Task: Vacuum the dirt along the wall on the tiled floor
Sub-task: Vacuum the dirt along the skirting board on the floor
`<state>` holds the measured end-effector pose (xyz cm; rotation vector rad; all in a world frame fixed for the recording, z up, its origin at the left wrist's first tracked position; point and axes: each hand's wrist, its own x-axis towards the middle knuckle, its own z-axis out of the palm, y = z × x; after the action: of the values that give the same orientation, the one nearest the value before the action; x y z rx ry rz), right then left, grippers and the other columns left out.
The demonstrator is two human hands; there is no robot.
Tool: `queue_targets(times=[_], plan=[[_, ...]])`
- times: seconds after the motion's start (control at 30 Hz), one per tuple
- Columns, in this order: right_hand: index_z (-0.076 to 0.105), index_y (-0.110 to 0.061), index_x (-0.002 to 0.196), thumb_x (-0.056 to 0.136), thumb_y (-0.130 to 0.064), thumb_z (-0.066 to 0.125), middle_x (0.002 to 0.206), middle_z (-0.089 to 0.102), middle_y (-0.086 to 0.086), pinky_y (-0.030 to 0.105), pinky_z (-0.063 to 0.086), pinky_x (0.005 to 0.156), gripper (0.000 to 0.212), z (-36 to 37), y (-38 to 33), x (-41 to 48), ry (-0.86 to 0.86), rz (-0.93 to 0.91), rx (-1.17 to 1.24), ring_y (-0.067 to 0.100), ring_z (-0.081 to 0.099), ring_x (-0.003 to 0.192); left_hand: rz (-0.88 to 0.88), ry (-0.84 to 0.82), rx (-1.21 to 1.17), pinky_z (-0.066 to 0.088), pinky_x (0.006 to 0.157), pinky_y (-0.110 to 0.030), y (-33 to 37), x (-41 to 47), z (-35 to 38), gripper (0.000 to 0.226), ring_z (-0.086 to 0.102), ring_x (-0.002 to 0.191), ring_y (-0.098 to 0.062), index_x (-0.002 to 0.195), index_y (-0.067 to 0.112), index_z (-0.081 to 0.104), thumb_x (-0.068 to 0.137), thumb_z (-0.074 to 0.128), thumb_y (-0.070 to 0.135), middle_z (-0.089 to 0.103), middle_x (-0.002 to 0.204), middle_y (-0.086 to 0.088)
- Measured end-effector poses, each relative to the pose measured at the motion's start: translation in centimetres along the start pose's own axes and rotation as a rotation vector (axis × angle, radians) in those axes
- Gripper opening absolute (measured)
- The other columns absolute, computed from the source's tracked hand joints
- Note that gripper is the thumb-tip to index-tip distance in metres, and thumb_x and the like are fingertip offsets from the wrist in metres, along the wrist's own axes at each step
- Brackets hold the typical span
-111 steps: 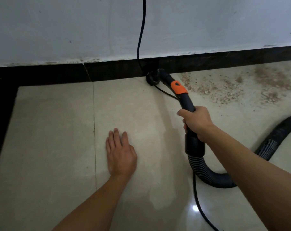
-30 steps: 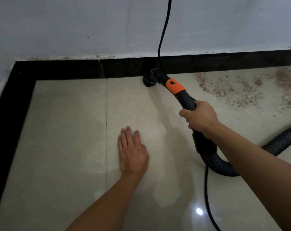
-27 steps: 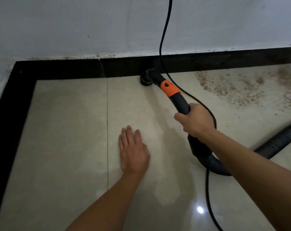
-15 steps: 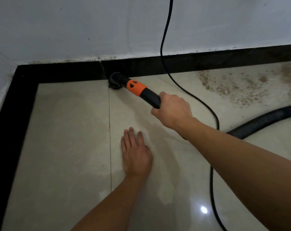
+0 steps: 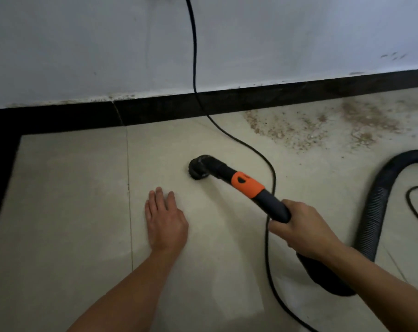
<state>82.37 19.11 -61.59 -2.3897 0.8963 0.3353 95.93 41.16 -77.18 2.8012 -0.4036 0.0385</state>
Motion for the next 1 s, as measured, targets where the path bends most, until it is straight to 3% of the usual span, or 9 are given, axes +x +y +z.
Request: queue_targets(times=[0.2, 0.3, 0.43, 0.53, 0.7, 0.83, 1.0], plan=[[0.059, -0.020, 0.076, 0.071, -0.033, 0.070, 0.057, 0.061, 0.003, 0.036, 0.050, 0.051, 0.018, -1.2, 5.6, -4.7, -0.024, 0.102, 0.028, 0.017, 0.060, 0.049, 0.009, 0.012, 0.016, 0.033, 0.105, -0.057, 0.0, 0.1, 0.3, 0.048, 0.042, 0.126, -0.049, 0.122, -0.003, 0.058, 0.082, 0.038, 0.015, 0.048, 0.134, -0.032], [0.062, -0.014, 0.076, 0.074, -0.022, 0.073, 0.049, 0.055, 0.002, 0.032, 0.044, 0.045, 0.014, -3.1, 9.6, -6.9, -0.024, 0.208, 0.167, 0.015, 0.053, 0.041, 0.001, -0.021, 0.047, 0.034, 0.101, -0.060, 0.5, 0.5, 0.3, 0.046, 0.043, 0.121, -0.053, 0.117, -0.005, 0.059, 0.076, 0.044, 0.011, 0.049, 0.130, -0.035], [0.059, 0.000, 0.075, 0.081, -0.005, 0.072, 0.047, 0.051, 0.006, 0.032, 0.039, 0.045, 0.016, -5.2, 13.9, -9.3, 0.130, 0.319, 0.382, 0.021, 0.046, 0.041, 0.168, -0.057, 0.034, 0.039, 0.097, -0.060, 3.7, 0.9, 0.5, 0.049, 0.050, 0.114, -0.050, 0.109, -0.004, 0.064, 0.070, 0.042, 0.014, 0.055, 0.123, -0.033], [0.058, 0.006, 0.077, 0.083, -0.004, 0.072, 0.049, 0.052, 0.011, 0.034, 0.041, 0.047, 0.018, -5.8, 15.8, -9.6, 0.254, 0.422, 0.504, 0.023, 0.048, 0.042, 0.289, -0.093, -0.019, 0.039, 0.099, -0.056, 7.6, 0.9, 1.4, 0.050, 0.051, 0.116, -0.048, 0.112, -0.002, 0.064, 0.068, 0.047, 0.011, 0.055, 0.125, -0.031], [0.060, -0.002, 0.075, 0.080, -0.012, 0.074, 0.049, 0.056, 0.008, 0.036, 0.044, 0.049, 0.018, -4.4, 16.1, -7.7, 0.359, 0.499, 0.537, 0.022, 0.050, 0.039, 0.287, -0.129, -0.062, 0.040, 0.102, -0.055, 12.2, 1.8, 2.9, 0.046, 0.049, 0.120, -0.048, 0.114, -0.002, 0.063, 0.073, 0.046, 0.012, 0.055, 0.127, -0.030], [0.060, -0.016, 0.078, 0.076, -0.025, 0.071, 0.056, 0.064, 0.008, 0.037, 0.050, 0.051, 0.015, -2.1, 13.9, -6.2, 0.292, 0.408, 0.417, 0.022, 0.061, 0.044, 0.337, -0.076, -0.028, 0.037, 0.103, -0.053, 11.9, 2.5, 3.7, 0.045, 0.046, 0.123, -0.046, 0.117, 0.001, 0.060, 0.081, 0.041, 0.017, 0.052, 0.131, -0.029], [0.059, -0.015, 0.075, 0.076, -0.025, 0.072, 0.055, 0.063, 0.008, 0.040, 0.051, 0.053, 0.016, -1.9, 14.6, -6.0, 0.299, 0.422, 0.361, 0.023, 0.061, 0.046, 0.354, -0.046, -0.023, 0.035, 0.104, -0.052, 11.9, 2.3, 4.0, 0.048, 0.045, 0.124, -0.044, 0.120, 0.003, 0.059, 0.083, 0.034, 0.021, 0.052, 0.132, -0.027]])
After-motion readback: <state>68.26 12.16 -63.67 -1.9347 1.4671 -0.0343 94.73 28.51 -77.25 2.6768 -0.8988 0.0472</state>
